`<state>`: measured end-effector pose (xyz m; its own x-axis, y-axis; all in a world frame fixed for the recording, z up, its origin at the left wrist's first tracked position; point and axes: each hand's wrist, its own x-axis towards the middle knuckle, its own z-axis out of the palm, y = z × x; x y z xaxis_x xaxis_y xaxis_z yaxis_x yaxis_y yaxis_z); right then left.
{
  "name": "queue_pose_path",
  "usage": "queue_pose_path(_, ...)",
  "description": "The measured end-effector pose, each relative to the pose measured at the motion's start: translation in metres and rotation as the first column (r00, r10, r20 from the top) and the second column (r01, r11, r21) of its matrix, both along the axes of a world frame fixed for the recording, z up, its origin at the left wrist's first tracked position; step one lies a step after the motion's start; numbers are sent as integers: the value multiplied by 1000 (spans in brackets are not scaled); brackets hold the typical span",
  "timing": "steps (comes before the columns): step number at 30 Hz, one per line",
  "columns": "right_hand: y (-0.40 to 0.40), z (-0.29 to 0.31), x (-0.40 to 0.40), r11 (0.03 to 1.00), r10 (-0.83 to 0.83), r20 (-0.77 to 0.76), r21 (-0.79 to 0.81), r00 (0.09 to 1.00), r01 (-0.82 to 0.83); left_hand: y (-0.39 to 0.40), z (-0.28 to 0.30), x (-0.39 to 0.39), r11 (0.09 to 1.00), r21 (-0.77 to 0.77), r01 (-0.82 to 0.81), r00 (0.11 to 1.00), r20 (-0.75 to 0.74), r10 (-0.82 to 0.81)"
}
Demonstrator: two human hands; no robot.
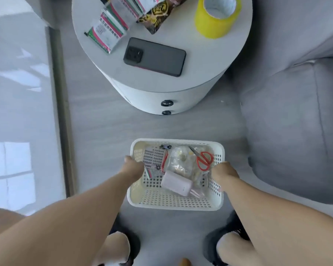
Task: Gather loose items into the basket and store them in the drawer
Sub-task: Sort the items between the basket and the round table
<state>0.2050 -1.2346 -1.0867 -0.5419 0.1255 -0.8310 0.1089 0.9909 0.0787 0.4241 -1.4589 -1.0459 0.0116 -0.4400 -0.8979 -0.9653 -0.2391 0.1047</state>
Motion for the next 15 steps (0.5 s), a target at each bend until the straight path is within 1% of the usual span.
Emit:
queue_pose_path(2, 3, -12, 0, 998, 57, -8, 34, 998, -56, -5, 8, -17, 988, 68, 142, 987, 70, -147)
queue_pose_path(3, 2, -19, -1, 998, 46, -19, 39, 999, -45, -7, 12, -23, 974, 86, 208, 973, 88, -215)
queue_pose_path(4, 2, -29, 0, 999, 37, -56, 33, 998, -35, -7, 22, -29, 960, 101, 260, 961, 68, -267)
queue_pose_path(5, 3, -33, 1, 999, 36, -104, 11, 994, -35, -7, 25, -31, 948, 87, 306, 950, 36, -310)
queue_pose_path(6, 4, -39, -2, 1000, 30, -120, -3, 992, -30, -11, 32, -36, 930, 61, 364, 931, 22, -365)
queue_pose_path(7, 2, -42, -3, 1000, 27, -123, 5, 992, -27, -12, 32, -33, 904, 26, 427, 903, 53, -427)
queue_pose_path(8, 3, -38, 3, 999, 34, -83, 27, 996, -32, -8, 30, -20, 877, 9, 480, 872, 98, -479)
queue_pose_path(9, 5, -33, 9, 998, 51, -71, 26, 996, -49, -1, 30, -9, 867, 0, 499, 861, 115, -496)
queue_pose_path(10, 5, -14, 15, 996, 83, -95, 22, 992, -81, 1, 30, 0, 864, -35, 503, 860, 121, -496)
queue_pose_path(11, 4, -1, 19, 987, 160, -162, 23, 974, -158, 4, 31, 7, 850, -49, 525, 848, 115, -517)
queue_pose_path(12, 2, 14, 19, 980, 197, -217, 4, 956, -201, 7, 37, 13, 836, -31, 548, 834, 95, -543)
queue_pose_path(13, 1, 27, 20, 975, 201, -273, -37, 941, -219, 11, 41, 20, 825, -21, 564, 825, 64, -562)
queue_pose_path(14, 1, 38, 20, 972, 191, -298, -78, 935, -223, 13, 45, 26, 835, -21, 549, 835, 41, -548)
queue_pose_path(15, 2, 47, 21, 962, 214, -297, -102, 931, -254, 13, 44, 30, 844, -44, 534, 846, 18, -534)
